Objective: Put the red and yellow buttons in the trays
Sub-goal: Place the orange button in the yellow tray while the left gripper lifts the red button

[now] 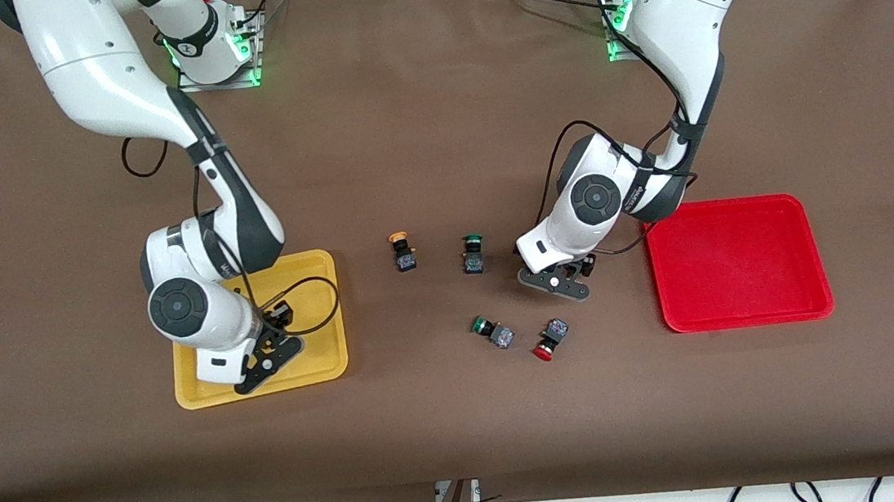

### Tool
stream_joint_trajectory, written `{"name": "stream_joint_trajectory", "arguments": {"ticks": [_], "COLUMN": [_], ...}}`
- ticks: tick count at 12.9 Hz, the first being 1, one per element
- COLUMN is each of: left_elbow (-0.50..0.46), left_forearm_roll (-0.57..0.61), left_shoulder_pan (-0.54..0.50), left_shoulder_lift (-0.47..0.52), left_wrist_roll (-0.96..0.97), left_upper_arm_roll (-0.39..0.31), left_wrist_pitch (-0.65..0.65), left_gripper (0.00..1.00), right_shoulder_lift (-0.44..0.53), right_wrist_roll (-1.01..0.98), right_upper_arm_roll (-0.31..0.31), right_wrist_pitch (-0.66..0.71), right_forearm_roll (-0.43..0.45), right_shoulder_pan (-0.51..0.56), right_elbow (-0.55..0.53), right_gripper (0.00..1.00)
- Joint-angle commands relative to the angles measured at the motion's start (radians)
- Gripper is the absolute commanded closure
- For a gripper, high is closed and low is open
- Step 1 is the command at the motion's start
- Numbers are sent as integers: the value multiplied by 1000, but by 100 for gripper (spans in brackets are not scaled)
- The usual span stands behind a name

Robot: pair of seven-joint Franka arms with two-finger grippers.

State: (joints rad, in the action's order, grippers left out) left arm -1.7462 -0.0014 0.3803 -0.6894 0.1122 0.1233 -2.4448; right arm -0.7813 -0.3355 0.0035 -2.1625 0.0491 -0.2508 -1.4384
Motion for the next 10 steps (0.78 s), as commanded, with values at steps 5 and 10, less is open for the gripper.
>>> {"name": "stream_joint_trajectory", "arguments": {"ticks": [5, 10], "left_elbow": [7, 126], "left_forearm_roll": [-3, 262], "left_shoulder_pan": [11, -36], "left_shoulder_lift": [17, 103], "left_wrist_roll": [24, -98], "left_upper_arm_roll": [-22, -83], "left_wrist_pitch": [66, 505], "left_gripper": [100, 100], "right_shoulder_lift": [97, 85], "right_wrist_roll": [108, 568], "right_upper_arm_roll": [7, 19], "right_wrist_pitch": [221, 195], "right_forearm_roll": [-126, -130], "right_shoulder_pan": [-14, -241], "right_elbow": [24, 29], "right_gripper": [1, 1]}}
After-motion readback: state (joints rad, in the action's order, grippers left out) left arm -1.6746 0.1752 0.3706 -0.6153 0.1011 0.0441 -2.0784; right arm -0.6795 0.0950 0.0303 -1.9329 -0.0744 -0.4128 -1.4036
